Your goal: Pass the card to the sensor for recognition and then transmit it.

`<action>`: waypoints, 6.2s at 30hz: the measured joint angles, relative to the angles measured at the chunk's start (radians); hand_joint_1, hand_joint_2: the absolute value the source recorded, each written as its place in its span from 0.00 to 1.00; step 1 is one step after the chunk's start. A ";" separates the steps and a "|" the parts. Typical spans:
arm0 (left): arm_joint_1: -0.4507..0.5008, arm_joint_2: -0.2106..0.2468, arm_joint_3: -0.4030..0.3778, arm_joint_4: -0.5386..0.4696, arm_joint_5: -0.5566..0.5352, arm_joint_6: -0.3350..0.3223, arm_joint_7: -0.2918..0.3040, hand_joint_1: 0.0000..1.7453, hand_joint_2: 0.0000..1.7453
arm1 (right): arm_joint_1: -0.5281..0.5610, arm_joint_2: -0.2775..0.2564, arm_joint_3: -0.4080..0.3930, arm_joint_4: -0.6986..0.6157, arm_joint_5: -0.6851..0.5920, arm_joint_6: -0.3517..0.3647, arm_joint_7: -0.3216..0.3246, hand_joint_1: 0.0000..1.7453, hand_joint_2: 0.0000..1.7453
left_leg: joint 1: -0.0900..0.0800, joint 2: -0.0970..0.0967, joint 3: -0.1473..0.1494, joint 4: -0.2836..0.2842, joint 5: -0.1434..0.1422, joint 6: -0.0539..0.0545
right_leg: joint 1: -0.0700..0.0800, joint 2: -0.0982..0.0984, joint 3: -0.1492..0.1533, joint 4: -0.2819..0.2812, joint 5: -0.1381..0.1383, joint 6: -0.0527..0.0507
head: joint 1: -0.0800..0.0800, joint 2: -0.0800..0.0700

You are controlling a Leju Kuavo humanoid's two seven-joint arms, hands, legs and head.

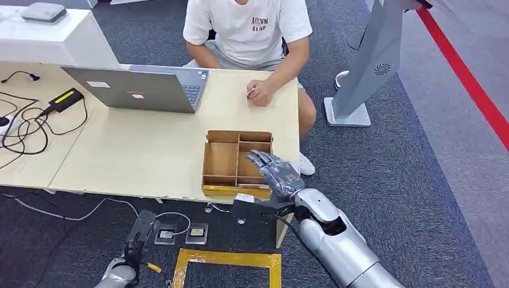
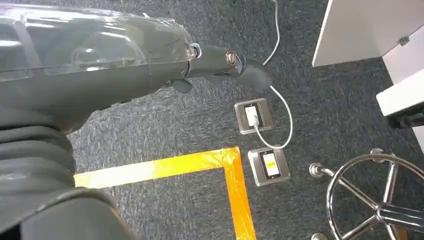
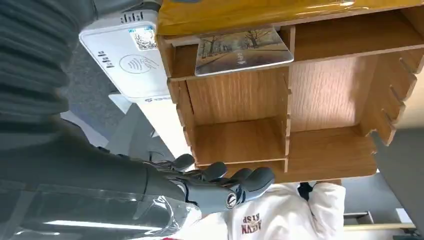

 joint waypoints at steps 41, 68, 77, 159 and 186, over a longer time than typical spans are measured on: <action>-0.001 0.000 0.001 0.000 -0.011 -0.005 0.002 0.00 0.00 | 0.012 0.000 0.000 0.033 -0.029 0.035 -0.020 1.00 1.00 | 0.000 0.000 0.000 0.000 0.000 0.000 | 0.000 0.000 0.000 0.000 0.000 0.000 | 0.000 0.000; -0.001 0.000 0.006 0.003 -0.018 -0.009 0.004 0.00 0.00 | 0.016 0.000 0.000 0.043 -0.045 0.035 -0.022 1.00 1.00 | 0.000 0.000 0.000 0.000 0.000 0.000 | 0.000 0.000 0.000 0.000 0.000 0.000 | 0.000 0.000; 0.001 -0.001 0.007 0.003 -0.014 -0.005 0.004 0.00 0.00 | 0.018 0.000 -0.002 0.043 -0.058 -0.004 -0.022 1.00 1.00 | 0.000 0.000 0.000 0.000 0.000 0.000 | 0.000 0.000 0.000 0.000 0.000 0.000 | 0.000 0.000; -0.012 0.037 -0.016 -0.086 -0.027 -0.076 0.077 0.00 0.00 | -0.362 0.039 -0.159 0.400 0.048 -0.122 -0.090 1.00 1.00 | 0.000 0.000 0.000 0.000 0.000 0.000 | 0.000 0.000 0.000 0.000 0.000 0.000 | 0.000 0.000; -0.014 0.047 -0.017 -0.093 -0.044 -0.089 0.082 0.00 0.00 | -0.375 0.044 -0.161 0.449 0.042 -0.253 -0.109 0.00 1.00 | 0.000 0.000 0.000 0.000 0.000 0.000 | 0.000 0.000 0.000 0.000 0.000 0.000 | 0.000 0.000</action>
